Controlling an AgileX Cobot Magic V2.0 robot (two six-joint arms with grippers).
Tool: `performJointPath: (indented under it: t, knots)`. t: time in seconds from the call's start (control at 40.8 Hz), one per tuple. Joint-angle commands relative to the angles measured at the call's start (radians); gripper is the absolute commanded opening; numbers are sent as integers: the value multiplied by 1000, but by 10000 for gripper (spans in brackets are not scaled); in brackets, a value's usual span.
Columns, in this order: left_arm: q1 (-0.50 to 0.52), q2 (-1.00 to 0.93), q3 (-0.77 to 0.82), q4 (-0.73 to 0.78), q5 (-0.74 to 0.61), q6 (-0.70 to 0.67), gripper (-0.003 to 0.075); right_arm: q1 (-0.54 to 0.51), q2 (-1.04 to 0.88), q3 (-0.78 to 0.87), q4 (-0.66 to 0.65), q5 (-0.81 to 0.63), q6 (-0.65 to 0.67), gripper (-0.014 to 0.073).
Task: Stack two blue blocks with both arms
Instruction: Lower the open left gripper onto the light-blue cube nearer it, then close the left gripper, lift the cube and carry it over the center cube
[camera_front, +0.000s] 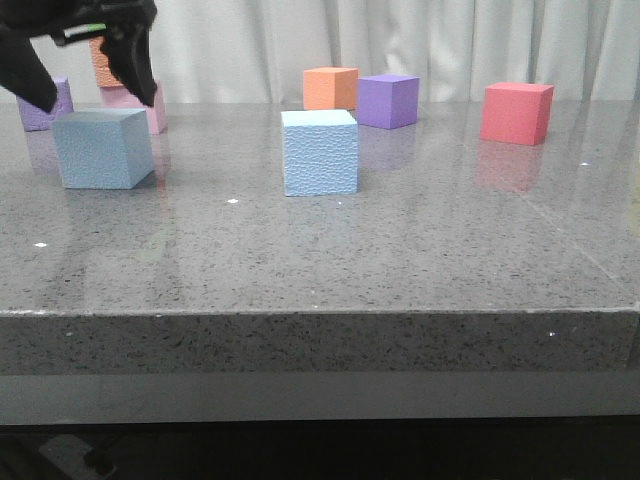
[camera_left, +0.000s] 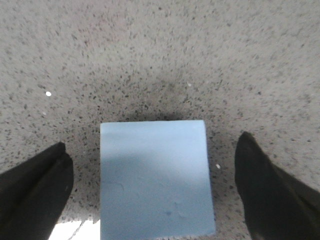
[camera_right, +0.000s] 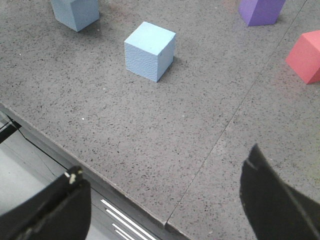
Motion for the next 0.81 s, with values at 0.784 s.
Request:
performJointPath:
  t: [0.784]
  knots:
    - [-10, 30, -203, -33, 62, 166, 390, -4, -4, -24, 18, -73, -9, 612]
